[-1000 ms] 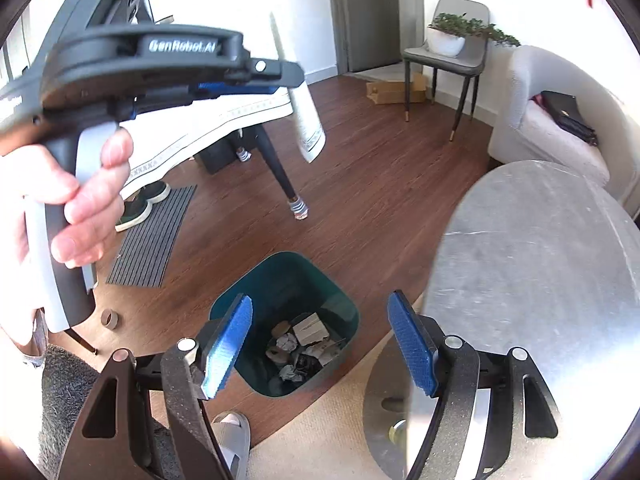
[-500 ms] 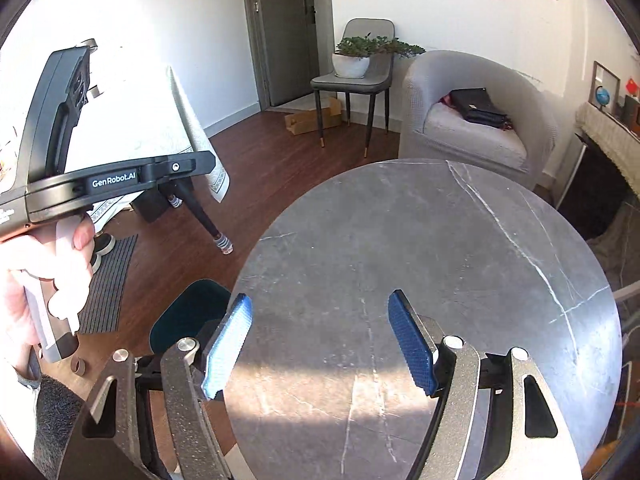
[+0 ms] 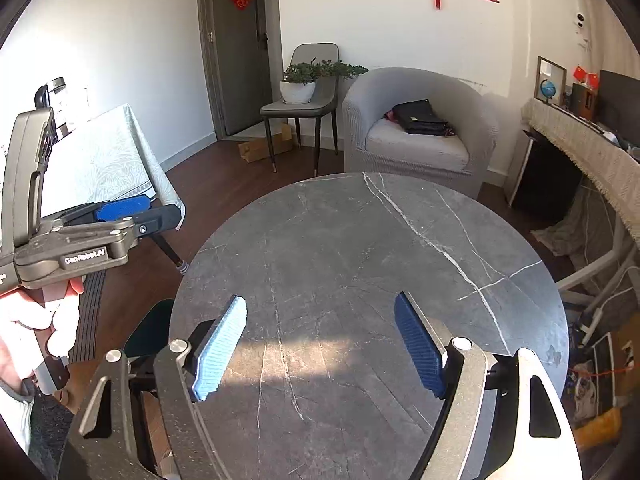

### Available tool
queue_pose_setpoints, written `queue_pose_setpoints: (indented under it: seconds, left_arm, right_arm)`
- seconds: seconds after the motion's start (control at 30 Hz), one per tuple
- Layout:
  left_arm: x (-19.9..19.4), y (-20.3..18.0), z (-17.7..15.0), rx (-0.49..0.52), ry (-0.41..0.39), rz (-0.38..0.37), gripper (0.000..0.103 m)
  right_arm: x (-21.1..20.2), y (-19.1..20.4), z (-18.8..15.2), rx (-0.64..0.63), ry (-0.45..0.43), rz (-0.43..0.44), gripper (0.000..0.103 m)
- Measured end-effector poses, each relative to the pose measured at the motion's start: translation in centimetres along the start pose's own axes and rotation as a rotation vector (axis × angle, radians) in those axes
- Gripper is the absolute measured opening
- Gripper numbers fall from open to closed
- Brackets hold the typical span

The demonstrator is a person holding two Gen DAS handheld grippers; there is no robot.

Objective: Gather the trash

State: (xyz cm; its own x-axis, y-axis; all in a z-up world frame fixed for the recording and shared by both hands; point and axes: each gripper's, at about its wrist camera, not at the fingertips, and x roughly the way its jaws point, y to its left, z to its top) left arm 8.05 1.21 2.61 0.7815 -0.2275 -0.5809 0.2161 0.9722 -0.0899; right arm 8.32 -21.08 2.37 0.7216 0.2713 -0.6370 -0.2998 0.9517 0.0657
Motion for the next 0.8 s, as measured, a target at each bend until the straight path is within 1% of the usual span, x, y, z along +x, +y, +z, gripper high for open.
queue_pose_setpoints:
  seconds: [0.07,0.13,0.17,0.23,0.33,0.47,0.67,0.8]
  left_arm:
    - [-0.7,-0.5,-0.4,0.019,-0.012,0.02,0.09]
    - [-1.3,-1.0,-0.7,0.043,-0.016,0.042,0.094]
    - [-1.6,-1.1,-0.9,0.049,-0.022,0.045,0.094]
    - [-2.1,-1.3,-1.4,0.046,-0.031,0.045,0.096]
    - [-2.7,-1.9,-2.7,0.047,-0.029,0.046,0.097]
    - [-3.6,-3.0,-4.3,0.078,-0.02,0.071,0.098]
    - [-4.8,-4.0,-5.5,0.073,-0.028,0.081,0.1]
    - [-5.2,-4.3,-6.4,0.081,-0.021,0.08,0.1]
  right_arm:
    - [-1.3,-0.6,-0.6,0.016,-0.018,-0.012,0.082]
    - [-2.3,-1.3,-1.3,0.03,-0.03,-0.03,0.086]
    - [-2.8,-1.6,-1.8,0.037,-0.035,-0.04,0.089]
    - [-3.9,-2.1,-2.6,0.05,-0.046,-0.056,0.09]
    - [-5.3,-3.0,-3.8,0.072,-0.058,-0.08,0.092]
    - [-6.7,-4.2,-5.3,0.092,-0.071,-0.104,0.098]
    - [-8.4,-5.1,-7.2,0.083,-0.079,-0.121,0.1]
    - [-9.6,-4.7,-7.8,0.057,-0.1,-0.111,0.1]
